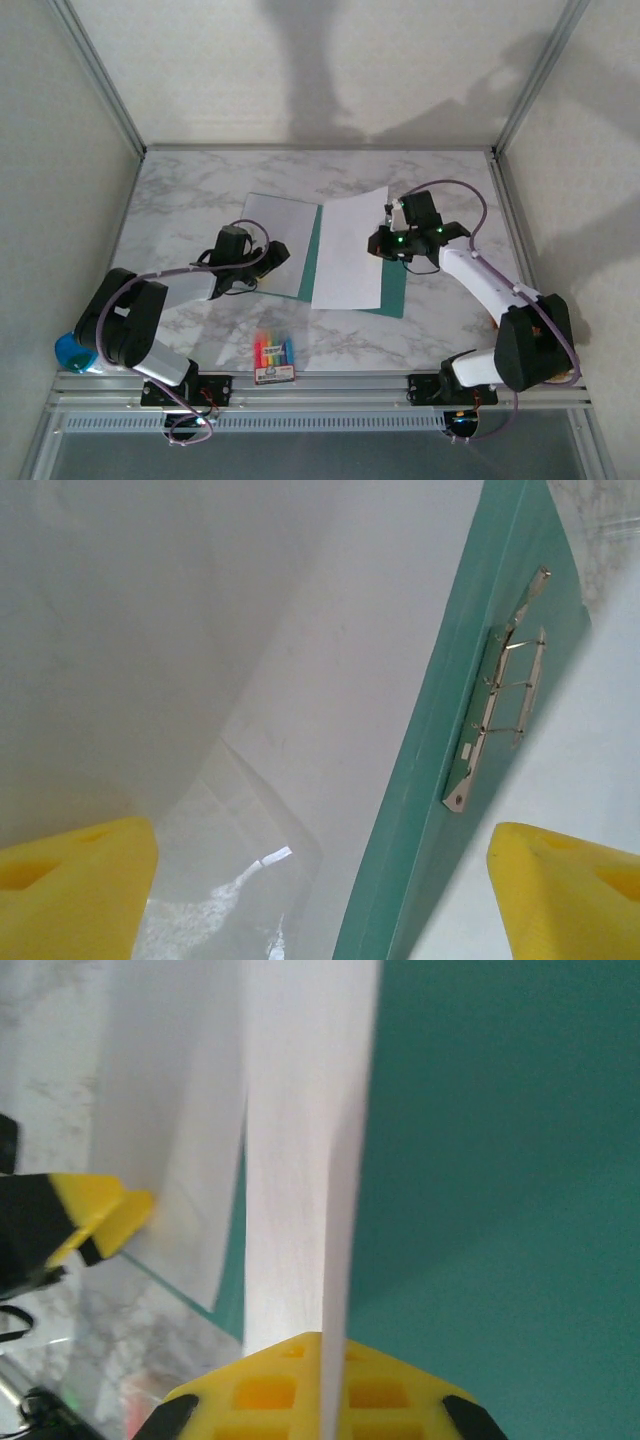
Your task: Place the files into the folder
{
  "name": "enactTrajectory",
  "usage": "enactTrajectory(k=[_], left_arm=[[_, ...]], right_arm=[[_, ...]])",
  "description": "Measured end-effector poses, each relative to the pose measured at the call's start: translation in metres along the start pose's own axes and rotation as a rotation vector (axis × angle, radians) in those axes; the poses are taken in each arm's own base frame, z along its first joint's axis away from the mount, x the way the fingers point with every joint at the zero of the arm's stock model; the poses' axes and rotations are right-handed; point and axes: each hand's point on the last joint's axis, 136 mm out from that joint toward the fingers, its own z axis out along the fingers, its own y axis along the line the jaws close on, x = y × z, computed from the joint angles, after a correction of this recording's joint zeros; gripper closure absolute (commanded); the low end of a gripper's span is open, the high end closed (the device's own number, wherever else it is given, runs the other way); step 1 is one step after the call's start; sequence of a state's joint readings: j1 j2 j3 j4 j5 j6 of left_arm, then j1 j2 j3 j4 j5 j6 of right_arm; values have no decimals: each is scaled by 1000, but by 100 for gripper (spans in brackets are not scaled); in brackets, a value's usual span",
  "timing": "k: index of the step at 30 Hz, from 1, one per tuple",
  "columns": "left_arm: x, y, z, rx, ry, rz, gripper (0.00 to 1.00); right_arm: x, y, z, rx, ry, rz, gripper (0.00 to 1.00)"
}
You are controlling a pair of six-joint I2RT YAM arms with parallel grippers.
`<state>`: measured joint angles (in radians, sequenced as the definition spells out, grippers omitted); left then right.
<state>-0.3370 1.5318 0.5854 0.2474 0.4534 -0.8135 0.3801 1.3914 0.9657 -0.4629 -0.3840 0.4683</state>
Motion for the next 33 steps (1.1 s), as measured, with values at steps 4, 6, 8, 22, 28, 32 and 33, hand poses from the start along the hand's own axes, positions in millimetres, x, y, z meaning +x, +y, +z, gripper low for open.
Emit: enactTrajectory(k=[4,6,8,22,28,32,33], left_arm=[[-5,0,3,-23,2,2,14],[-7,1,3,-33,-1,-1,14],[-7,3,3,-43,-3,0,14],[-7,5,3,-67,2,11,14],[-8,5,3,-66,2,12,14],[-8,5,3,-71,5,11,14],[-8,5,3,-74,7,12,14]], right_arm=[[-5,-16,7,28,1,12,100],[-8,-22,9,37,1,15,100],[-8,-25,12,39,-1,15,100],[6,-56,26,85,-15,39,100],[10,-65,28,102,-21,52,100],[12,-70,27,106,-31,56,100],[13,-71,28,106,-32,56,100]])
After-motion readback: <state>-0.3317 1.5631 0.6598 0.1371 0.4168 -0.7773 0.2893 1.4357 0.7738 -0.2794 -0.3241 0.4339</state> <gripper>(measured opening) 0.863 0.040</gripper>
